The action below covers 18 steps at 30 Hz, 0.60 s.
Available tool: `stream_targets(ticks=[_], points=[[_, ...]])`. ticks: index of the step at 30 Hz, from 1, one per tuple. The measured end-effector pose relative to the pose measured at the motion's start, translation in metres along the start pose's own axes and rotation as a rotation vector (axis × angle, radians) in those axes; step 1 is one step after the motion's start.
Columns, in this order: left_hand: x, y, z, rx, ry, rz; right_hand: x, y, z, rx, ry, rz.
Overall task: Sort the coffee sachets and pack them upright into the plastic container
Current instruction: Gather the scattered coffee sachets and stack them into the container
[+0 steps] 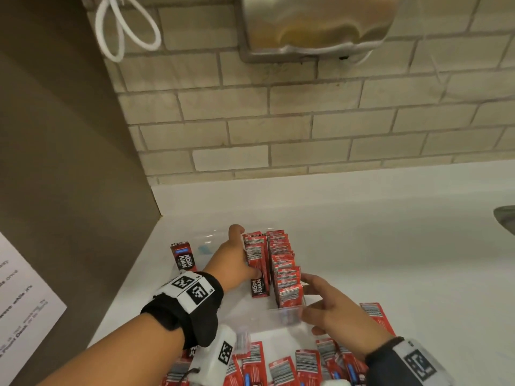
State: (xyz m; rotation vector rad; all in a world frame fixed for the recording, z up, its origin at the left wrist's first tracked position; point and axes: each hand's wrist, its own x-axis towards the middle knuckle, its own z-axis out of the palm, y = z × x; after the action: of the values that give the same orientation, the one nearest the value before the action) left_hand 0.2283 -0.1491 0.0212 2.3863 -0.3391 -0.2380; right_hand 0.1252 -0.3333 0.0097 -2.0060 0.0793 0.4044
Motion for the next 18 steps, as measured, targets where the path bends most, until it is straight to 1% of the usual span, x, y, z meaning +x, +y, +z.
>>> stream_targets(ticks=[3,5,7,9,12,16,18], points=[[-0.007,0.001,-0.003,-0.024,-0.057,-0.055,0.000,0.003,0.001,-0.005,0.003,-0.005],[-0.010,0.001,-0.005,-0.036,-0.068,-0.088,0.003,0.005,0.003,0.006,0.017,-0.001],[-0.014,0.001,-0.007,0.017,-0.086,-0.119,0.004,0.007,0.005,0.027,0.027,0.007],[-0.015,0.002,-0.009,0.090,-0.136,-0.142,0.006,0.009,0.007,0.041,0.039,0.010],[-0.019,0.004,-0.014,0.178,-0.273,-0.126,0.006,0.013,0.008,0.046,0.044,0.009],[-0.020,0.008,-0.015,0.345,-0.578,-0.073,0.006,0.017,0.009,0.044,0.035,0.017],[-0.019,0.009,-0.012,0.363,-0.647,-0.081,0.006,0.018,0.010,0.035,0.038,0.019]])
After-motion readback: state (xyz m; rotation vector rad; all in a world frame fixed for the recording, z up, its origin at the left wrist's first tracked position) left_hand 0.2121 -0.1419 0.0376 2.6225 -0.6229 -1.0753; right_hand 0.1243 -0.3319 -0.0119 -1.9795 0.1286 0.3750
